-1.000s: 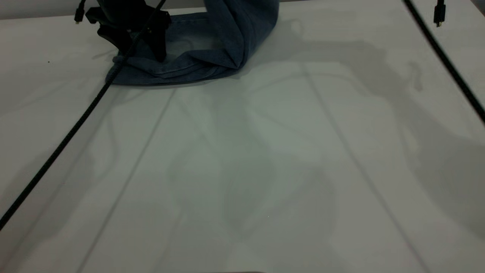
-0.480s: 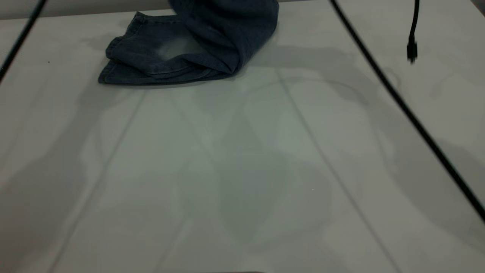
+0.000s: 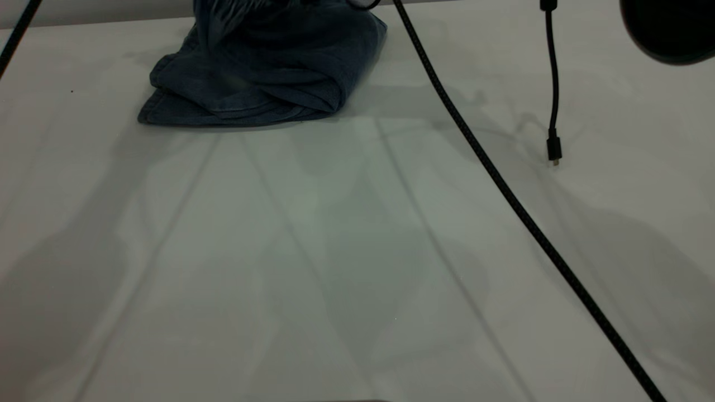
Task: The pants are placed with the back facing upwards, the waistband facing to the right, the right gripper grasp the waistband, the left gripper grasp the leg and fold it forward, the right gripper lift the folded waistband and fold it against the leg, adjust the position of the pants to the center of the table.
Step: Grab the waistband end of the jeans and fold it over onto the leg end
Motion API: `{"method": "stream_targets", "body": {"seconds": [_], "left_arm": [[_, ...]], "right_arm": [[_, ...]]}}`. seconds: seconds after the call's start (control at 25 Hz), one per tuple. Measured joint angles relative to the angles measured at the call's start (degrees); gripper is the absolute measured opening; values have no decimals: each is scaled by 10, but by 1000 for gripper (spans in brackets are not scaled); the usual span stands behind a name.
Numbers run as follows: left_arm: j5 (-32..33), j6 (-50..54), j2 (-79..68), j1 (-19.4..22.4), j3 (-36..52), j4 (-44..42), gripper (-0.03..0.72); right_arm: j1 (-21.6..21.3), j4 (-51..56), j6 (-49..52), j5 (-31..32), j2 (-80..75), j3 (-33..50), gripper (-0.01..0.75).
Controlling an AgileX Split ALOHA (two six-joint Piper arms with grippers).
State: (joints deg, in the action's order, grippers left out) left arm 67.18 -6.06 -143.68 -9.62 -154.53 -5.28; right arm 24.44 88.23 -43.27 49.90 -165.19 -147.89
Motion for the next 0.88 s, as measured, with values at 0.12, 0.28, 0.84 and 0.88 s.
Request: {"method": "stream_targets", "body": {"seconds": [0.12, 0.28, 0.84, 0.88], "left_arm": [[0, 0, 0, 0, 0, 2, 557], [0, 1, 0, 0, 0, 2, 557], [0, -11, 0, 0, 0, 57, 557], [0, -11, 0, 0, 0, 58, 557]], "right_arm": [[2, 4, 27, 17, -1, 0, 579], [-6, 2, 50, 48, -1, 0, 673], [-40, 116, 81, 177, -2, 0, 580], [-40, 116, 81, 177, -2, 0, 579]]}}
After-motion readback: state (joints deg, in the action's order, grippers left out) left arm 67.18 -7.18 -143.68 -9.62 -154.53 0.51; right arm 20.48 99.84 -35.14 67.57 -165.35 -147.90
